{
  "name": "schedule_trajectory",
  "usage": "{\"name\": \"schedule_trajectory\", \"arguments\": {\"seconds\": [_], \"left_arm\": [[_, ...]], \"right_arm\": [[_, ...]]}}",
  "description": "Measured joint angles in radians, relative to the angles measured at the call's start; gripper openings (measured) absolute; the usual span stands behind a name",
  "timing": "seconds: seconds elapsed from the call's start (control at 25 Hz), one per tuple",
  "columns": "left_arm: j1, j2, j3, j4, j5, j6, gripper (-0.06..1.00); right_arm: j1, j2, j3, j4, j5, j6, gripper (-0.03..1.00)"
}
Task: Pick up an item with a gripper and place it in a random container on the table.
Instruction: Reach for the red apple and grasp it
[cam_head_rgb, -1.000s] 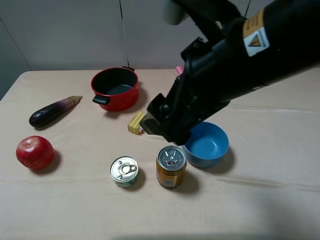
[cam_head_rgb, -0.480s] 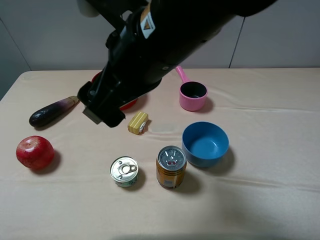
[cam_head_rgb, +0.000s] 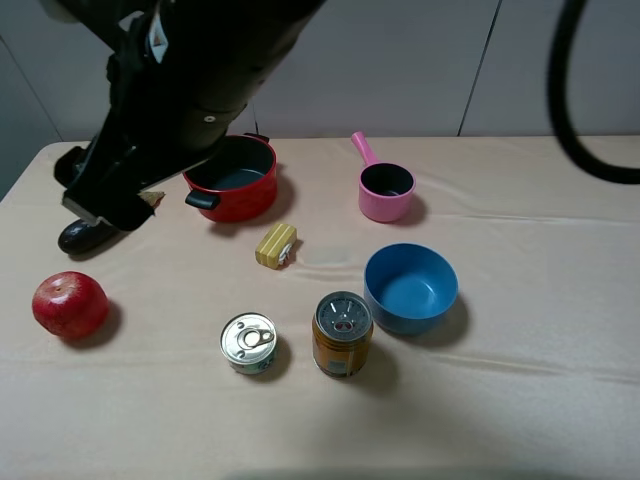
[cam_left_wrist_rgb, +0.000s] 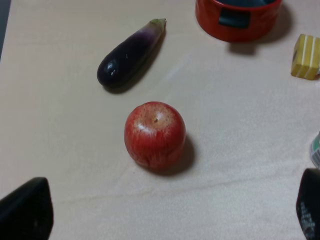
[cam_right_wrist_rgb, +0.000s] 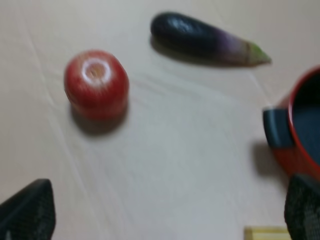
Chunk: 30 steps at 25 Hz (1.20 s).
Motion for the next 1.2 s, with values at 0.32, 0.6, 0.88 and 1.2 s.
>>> {"name": "schedule_trajectory", "arguments": {"seconds": [0.32, 0.6, 0.88, 1.2], "left_arm": [[0.0, 0.0, 0.0, 0.0, 0.0, 0.0, 0.99], [0.0, 0.0, 0.0, 0.0, 0.0, 0.0, 0.99], [0.0, 0.0, 0.0, 0.0, 0.0, 0.0, 0.99], [0.0, 0.0, 0.0, 0.0, 0.0, 0.0, 0.99]], "right_arm": [[0.039, 0.17, -0.235, 0.05, 0.064, -0.049, 0.69], [0.067, 0.266, -0.379, 0.147, 0.062, -0.128, 0.69], [0.102, 0.344, -0.435, 0.202, -0.012, -0.179, 0.69], [0.104, 0.412, -0.437, 0.214, -0.162, -0.187, 0.69]]}}
